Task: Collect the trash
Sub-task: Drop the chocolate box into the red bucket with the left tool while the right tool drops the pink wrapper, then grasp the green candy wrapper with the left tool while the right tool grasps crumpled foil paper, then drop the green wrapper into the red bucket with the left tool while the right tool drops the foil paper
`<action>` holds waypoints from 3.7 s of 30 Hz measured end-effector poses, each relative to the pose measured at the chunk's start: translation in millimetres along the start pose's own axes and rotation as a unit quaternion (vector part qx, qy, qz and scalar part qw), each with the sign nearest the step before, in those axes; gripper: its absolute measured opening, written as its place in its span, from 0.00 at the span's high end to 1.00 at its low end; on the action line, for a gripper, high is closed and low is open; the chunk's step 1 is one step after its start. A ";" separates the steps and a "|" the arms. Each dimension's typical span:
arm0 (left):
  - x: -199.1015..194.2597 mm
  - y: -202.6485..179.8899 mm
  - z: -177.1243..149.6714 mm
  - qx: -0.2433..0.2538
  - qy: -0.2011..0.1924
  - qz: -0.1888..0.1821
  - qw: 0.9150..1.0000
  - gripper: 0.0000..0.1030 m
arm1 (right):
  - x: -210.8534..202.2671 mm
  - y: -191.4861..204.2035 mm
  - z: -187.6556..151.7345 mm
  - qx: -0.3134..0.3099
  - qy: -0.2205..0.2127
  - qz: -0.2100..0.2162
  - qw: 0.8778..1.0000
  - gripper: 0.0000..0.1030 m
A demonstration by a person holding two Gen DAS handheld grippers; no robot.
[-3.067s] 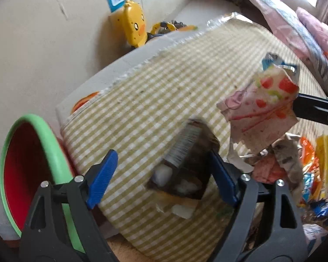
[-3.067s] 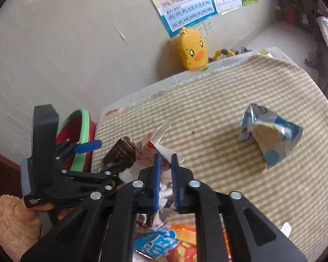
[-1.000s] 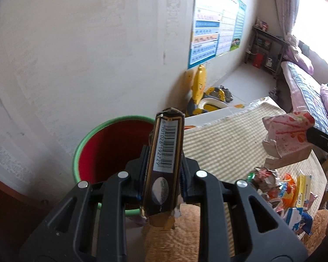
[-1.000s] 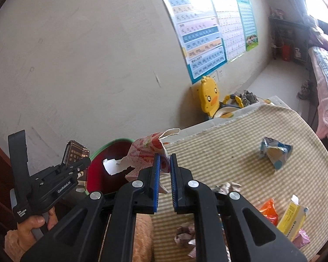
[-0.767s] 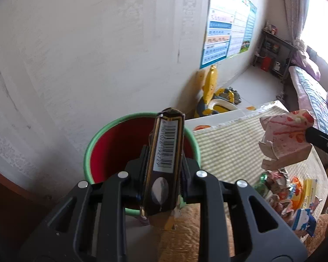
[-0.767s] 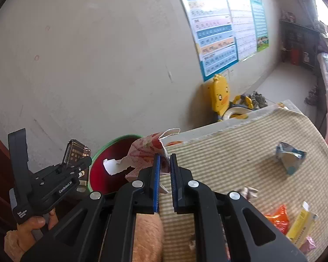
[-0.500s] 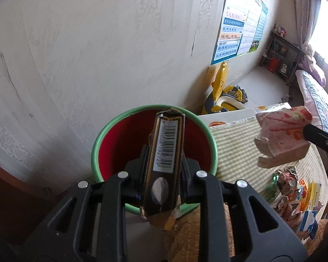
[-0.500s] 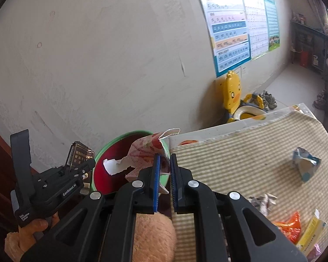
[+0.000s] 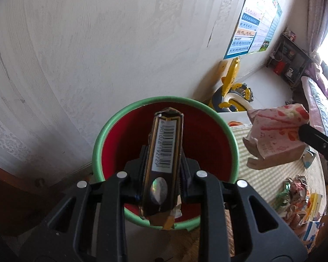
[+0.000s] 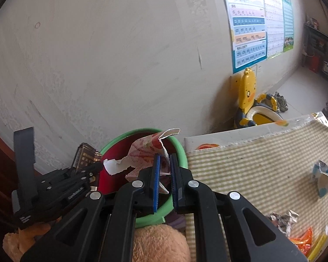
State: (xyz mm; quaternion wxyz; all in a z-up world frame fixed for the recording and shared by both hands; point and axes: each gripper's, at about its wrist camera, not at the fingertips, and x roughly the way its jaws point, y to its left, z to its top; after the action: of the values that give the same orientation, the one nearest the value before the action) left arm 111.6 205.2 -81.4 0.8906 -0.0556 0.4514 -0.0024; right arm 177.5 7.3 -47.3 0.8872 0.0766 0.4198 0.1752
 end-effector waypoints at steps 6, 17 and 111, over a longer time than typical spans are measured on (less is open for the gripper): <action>10.8 3.1 2.1 0.009 -0.003 0.030 1.000 0.42 | 23.0 3.1 10.1 -0.005 0.014 0.023 1.000 0.81; 8.8 -18.6 -16.3 0.043 0.008 0.038 0.998 0.41 | -2.0 -32.7 -8.8 0.039 0.017 0.012 0.999 0.68; -34.4 -90.7 -19.6 0.075 -0.034 -0.019 0.996 0.97 | -90.8 -69.4 -47.5 0.085 -0.032 -0.012 0.996 0.79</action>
State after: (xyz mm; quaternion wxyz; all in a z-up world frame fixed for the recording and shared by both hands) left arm 79.6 115.1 -56.0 0.9069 0.0030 0.4182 -0.0517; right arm 104.7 -91.6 -32.0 0.8927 0.1518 0.4054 0.1253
